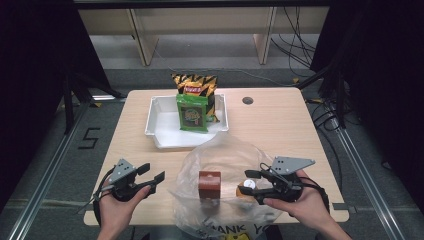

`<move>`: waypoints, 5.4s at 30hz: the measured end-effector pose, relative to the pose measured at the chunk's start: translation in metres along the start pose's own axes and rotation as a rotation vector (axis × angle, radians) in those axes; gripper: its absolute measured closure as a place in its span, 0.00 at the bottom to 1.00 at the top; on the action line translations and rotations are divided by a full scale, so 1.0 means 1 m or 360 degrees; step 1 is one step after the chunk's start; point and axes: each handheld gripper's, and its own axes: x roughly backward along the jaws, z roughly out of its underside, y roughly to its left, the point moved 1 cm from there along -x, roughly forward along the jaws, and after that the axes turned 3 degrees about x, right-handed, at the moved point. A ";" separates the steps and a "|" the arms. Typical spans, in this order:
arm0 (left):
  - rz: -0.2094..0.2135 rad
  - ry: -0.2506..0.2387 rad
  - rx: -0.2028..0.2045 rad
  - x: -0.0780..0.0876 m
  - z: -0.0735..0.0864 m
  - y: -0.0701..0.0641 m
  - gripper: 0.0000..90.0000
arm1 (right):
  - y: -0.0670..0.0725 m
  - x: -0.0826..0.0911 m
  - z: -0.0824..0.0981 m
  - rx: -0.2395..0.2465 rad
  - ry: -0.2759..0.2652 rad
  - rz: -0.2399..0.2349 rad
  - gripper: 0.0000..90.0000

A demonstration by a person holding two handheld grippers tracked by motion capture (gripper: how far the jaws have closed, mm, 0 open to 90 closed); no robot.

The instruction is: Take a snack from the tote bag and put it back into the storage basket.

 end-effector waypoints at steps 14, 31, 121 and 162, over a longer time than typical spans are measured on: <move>0.0002 0.0003 -0.0002 0.000 0.000 0.000 0.38 | -0.003 -0.010 0.017 -0.0002 0.0093 0.0070 0.40; 0.0013 -0.0001 0.0001 -0.001 0.001 0.000 0.38 | -0.004 -0.021 0.035 0.0086 0.0150 0.0064 0.30; 0.0012 0.0016 -0.0014 -0.002 0.002 -0.001 0.37 | -0.006 -0.006 -0.007 0.0108 0.0010 0.0097 0.38; 0.0031 0.0002 -0.0009 -0.002 0.001 -0.001 0.37 | -0.021 -0.008 -0.062 0.0129 -0.0144 0.0199 0.38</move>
